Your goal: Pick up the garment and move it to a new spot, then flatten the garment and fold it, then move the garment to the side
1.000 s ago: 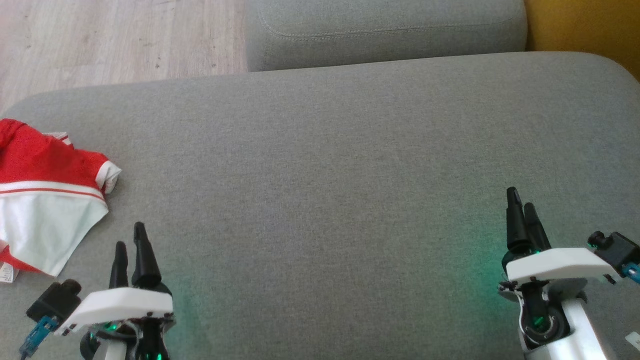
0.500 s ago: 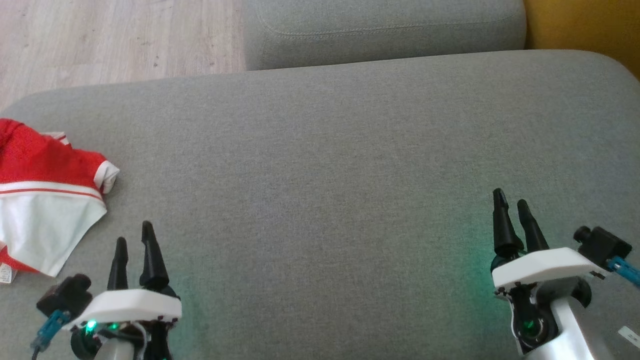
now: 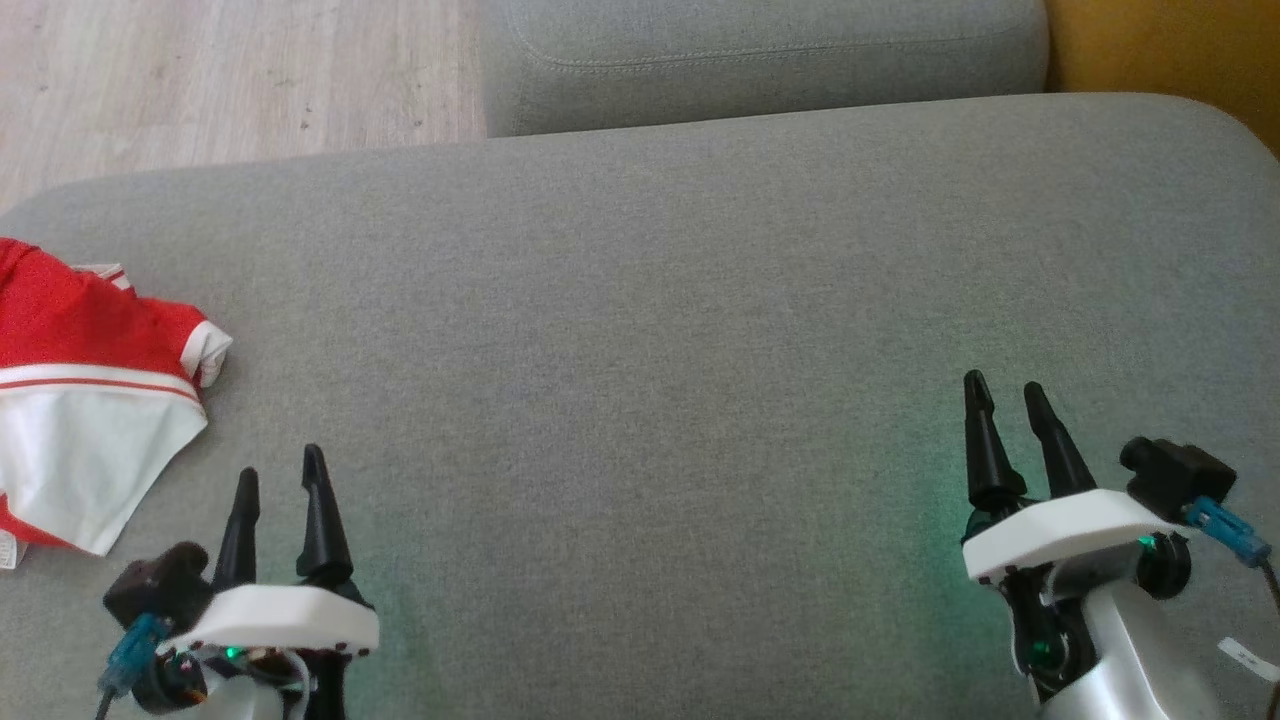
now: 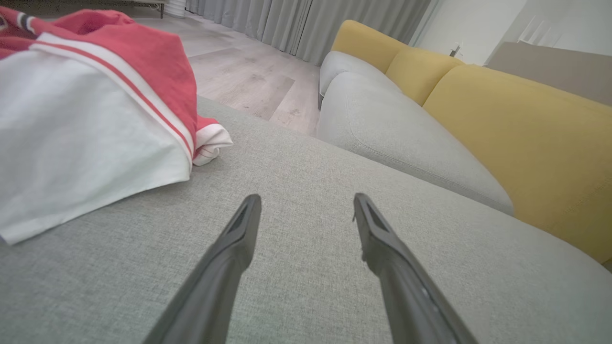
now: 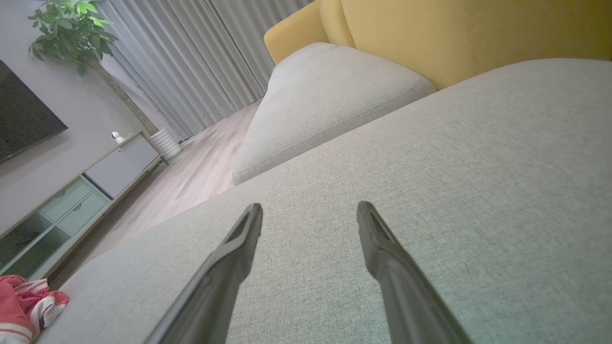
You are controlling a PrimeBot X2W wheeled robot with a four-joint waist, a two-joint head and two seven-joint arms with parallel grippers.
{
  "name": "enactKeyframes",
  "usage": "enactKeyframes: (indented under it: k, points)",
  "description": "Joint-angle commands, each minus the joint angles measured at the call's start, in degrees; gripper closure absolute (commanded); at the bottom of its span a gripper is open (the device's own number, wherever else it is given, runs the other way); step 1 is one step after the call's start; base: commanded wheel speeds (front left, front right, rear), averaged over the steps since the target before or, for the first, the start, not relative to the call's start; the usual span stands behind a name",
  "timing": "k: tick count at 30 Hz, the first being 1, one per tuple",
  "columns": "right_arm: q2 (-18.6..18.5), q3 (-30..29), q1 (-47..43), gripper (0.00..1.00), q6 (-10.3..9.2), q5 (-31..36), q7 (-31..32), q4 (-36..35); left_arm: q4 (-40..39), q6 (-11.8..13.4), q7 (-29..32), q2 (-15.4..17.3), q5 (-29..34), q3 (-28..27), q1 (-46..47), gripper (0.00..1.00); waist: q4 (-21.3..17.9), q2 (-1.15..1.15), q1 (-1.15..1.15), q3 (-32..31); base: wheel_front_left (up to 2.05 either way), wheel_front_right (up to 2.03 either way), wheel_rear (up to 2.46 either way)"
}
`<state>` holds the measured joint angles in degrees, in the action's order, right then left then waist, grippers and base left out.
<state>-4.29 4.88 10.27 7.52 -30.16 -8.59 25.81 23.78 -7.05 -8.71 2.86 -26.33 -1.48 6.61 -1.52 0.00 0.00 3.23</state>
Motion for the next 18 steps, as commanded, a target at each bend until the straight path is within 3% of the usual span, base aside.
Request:
enactKeyframes:
  k: [1, 18]
  points:
    - [-0.6, 1.14, 3.34, 0.0, -0.02, 1.58, -0.97, -1.47, -1.43, 0.3, -0.87, 0.5, 1.68, -0.94, 1.67, 0.0, -0.01, 0.0, 0.0, -0.01, 0.0, 0.0, 0.0]
    - [-0.31, 2.39, 3.83, 0.0, -0.03, 14.91, -4.01, 0.55, 0.38, 1.2, -3.9, 0.42, 14.36, -1.01, 1.59, 0.0, -0.28, 0.0, 0.0, -0.03, 0.0, 0.0, 0.0]
